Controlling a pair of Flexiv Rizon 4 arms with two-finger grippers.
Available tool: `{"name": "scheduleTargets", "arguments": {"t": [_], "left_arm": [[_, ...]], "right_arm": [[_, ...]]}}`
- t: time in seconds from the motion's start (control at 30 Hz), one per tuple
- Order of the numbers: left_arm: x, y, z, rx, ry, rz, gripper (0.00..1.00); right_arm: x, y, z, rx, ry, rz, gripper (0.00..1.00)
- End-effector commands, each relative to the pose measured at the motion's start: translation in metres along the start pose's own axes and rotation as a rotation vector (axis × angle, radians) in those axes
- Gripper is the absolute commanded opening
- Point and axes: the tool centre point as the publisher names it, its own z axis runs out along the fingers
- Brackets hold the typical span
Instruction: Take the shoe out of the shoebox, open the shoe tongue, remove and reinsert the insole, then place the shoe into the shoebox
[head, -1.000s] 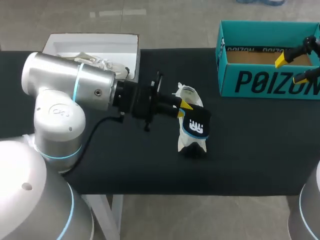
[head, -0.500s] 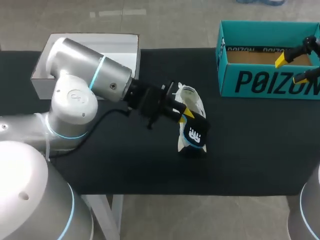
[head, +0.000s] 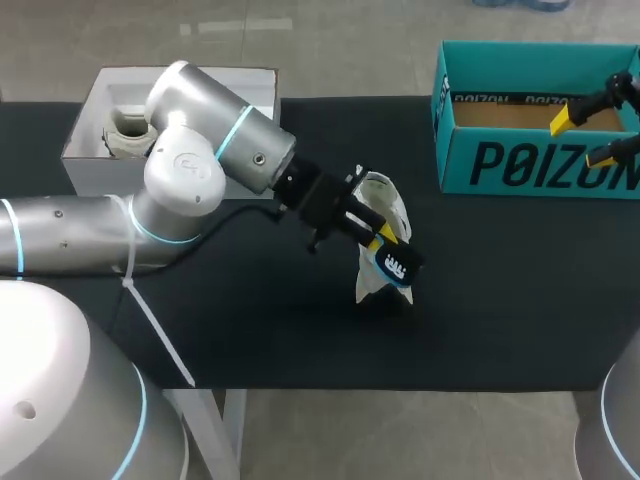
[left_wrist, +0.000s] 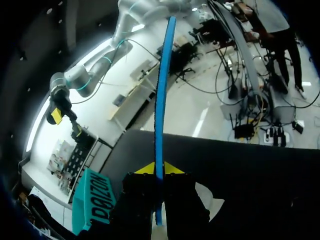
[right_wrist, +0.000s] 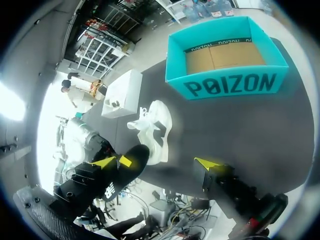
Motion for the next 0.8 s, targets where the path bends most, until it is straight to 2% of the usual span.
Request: {"name": "scheduleTargets", "arguments": {"t": [0.03, 0.23, 0.43, 0.53, 0.8], "left_arm": [[-0.001, 0.014, 0.009, -0.002, 0.024, -0.007, 0.0], [0.004, 0.01, 0.0, -0.044, -0.03, -0.034, 0.0], [0.01, 0.01, -0.006, -0.082, -0.039, -0.054, 0.0], [0.016, 0.016, -0.005, -0.104, -0.019, -0.072, 0.0], [0.025, 0.04, 0.01, -0.088, -0.03, -0.134, 0.0]], "right_arm": [[0.0, -0.001, 0.0, -0.001, -0.004, 0.002, 1.0], [0.0, -0.001, 0.0, -0.001, -0.004, 0.002, 1.0], [0.0, -0.001, 0.0, -0.001, -0.004, 0.002, 1.0], [0.0, -0.001, 0.0, -0.001, -0.004, 0.002, 1.0], [0.0, -0.001, 0.0, -0.001, -0.004, 0.002, 1.0]]}}
